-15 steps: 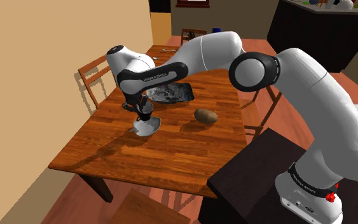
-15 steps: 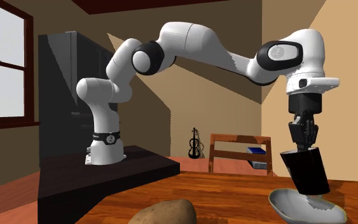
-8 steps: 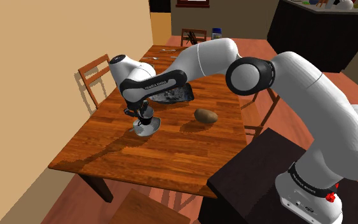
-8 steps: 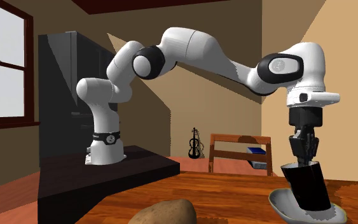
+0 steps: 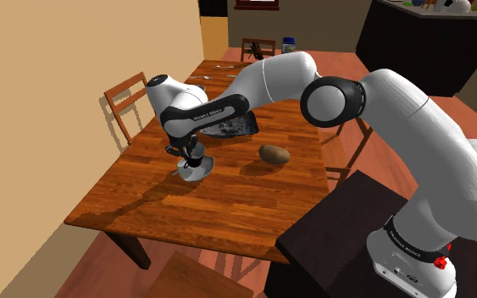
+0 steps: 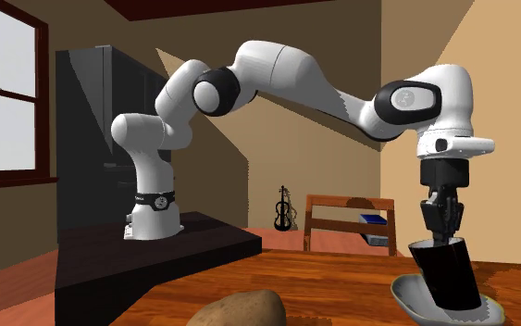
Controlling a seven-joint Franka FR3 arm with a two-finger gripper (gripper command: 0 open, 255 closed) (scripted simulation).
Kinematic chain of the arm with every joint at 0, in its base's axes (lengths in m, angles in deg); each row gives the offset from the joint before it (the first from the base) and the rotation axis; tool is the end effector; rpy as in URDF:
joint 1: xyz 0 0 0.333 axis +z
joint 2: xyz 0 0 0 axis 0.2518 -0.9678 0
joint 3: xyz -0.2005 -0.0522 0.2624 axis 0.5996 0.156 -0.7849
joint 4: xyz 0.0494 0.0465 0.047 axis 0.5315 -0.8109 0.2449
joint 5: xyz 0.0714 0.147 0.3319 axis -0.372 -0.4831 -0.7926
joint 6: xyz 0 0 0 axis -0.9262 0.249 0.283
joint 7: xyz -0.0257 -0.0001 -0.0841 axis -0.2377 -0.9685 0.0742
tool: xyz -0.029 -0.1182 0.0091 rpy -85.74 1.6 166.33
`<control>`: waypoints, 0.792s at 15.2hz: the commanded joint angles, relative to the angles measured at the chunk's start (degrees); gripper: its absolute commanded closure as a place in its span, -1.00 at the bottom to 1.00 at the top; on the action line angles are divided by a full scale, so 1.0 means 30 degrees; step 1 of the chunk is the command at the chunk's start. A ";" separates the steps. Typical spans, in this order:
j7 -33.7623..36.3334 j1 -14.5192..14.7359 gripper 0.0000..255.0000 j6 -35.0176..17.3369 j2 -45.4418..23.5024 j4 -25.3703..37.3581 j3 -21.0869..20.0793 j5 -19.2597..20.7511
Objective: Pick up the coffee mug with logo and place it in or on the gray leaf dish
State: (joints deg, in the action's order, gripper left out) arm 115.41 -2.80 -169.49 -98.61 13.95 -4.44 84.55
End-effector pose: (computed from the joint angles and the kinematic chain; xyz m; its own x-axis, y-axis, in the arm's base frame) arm 0.6958 0.3322 0.2419 0.9966 -0.0696 0.0434 -0.0744 -0.9897 0.1221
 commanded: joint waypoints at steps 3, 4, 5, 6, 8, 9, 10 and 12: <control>0.0004 -0.0003 -1.00 -0.0007 0.0009 -0.0009 -0.0001 0.0001; 0.0003 -0.0003 -1.00 -0.0007 0.0010 -0.0010 -0.0001 0.0001; 0.0003 -0.0003 -1.00 -0.0006 0.0009 -0.0009 -0.0001 0.0001; 0.0003 -0.0003 -1.00 -0.0006 0.0009 -0.0009 -0.0001 0.0001; -0.0121 0.0100 -1.00 0.0835 0.0532 0.0342 -0.0166 -0.0189; -0.0194 0.0174 -1.00 0.1284 0.0755 0.0591 -0.0237 -0.0280; -0.0258 0.0245 -1.00 0.1653 0.0909 0.0829 -0.0288 -0.0350; -0.0258 0.0243 -1.00 0.1651 0.0912 0.0824 -0.0289 -0.0350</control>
State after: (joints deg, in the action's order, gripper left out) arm 114.71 -2.30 -164.97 -95.76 15.89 -5.31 83.54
